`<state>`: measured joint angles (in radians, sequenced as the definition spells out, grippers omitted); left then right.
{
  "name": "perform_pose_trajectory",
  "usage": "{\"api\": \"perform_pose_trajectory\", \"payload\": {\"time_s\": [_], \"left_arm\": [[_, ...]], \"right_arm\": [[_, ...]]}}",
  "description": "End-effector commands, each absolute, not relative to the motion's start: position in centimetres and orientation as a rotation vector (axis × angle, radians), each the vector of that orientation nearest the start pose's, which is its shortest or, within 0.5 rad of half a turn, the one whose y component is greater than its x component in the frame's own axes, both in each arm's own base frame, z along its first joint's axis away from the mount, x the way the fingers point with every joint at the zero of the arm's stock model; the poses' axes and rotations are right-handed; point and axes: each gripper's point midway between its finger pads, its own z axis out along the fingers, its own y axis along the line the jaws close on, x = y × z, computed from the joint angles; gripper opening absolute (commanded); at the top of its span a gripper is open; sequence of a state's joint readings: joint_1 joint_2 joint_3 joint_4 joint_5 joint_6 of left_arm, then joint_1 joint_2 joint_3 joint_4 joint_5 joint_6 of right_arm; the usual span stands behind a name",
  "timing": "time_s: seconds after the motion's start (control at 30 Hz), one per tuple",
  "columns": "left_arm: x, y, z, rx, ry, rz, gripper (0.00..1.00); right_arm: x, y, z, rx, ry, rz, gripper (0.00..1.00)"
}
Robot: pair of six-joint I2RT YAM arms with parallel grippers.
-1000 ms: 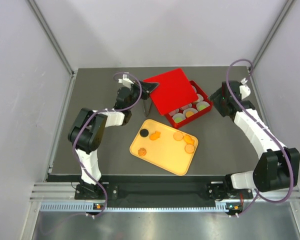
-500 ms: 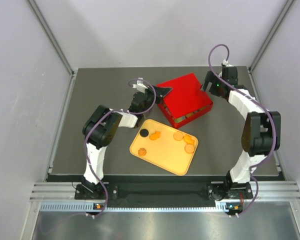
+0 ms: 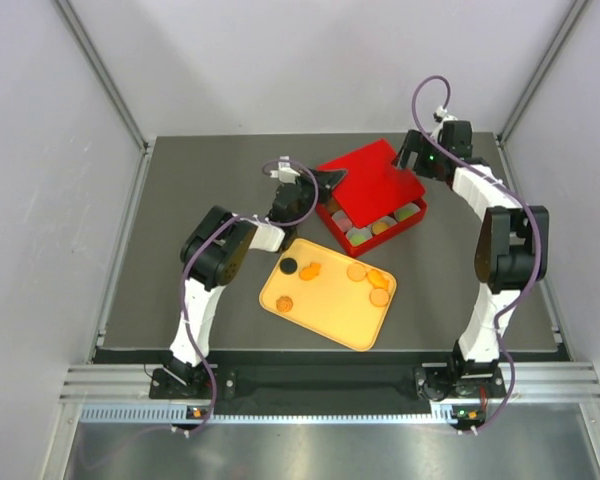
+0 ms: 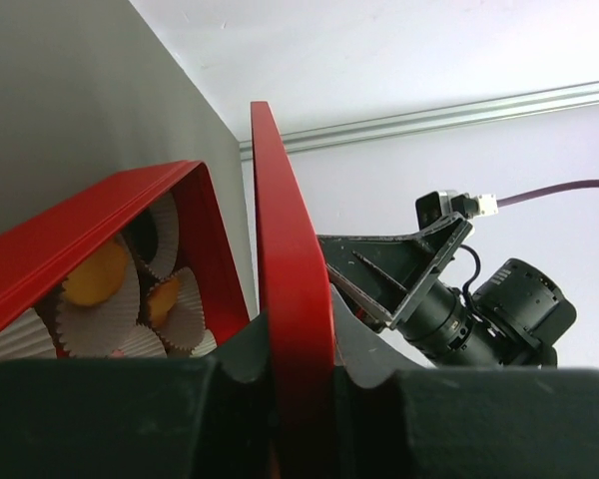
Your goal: Pack the cookies
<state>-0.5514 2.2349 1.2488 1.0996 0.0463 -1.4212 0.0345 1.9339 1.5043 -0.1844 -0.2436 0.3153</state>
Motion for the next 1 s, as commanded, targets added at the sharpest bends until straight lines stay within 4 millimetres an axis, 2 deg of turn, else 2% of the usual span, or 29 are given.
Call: {"api": "perform_pose_trajectory", "payload": {"time_s": [0.0, 0.6, 0.9, 0.93, 0.97], "left_arm": [[49.8, -36.5, 21.7, -0.647, 1.385, -1.703, 0.00], [48.3, -36.9, 19.5, -0.691, 1.451, -1.740, 0.04], [47.8, -37.0, 18.8, -0.690, 1.485, -1.744, 0.08], [47.8, -37.1, 18.9, -0.689, 1.486, -1.750, 0.10], [47.8, -37.1, 18.5, -0.695, 1.499, -1.745, 0.11]], "right_arm": [[54.9, 7.3, 14.7, 0.119, 2.157, 0.471, 1.00], [53.9, 6.4, 12.0, 0.132, 2.215, 0.472, 1.00], [53.2, 7.7, 12.1, 0.103, 2.210, 0.557, 1.00], [53.4, 6.1, 12.0, 0.136, 2.204, 0.547, 1.00], [53.3, 6.2, 11.8, 0.142, 2.209, 0.556, 1.00]]}}
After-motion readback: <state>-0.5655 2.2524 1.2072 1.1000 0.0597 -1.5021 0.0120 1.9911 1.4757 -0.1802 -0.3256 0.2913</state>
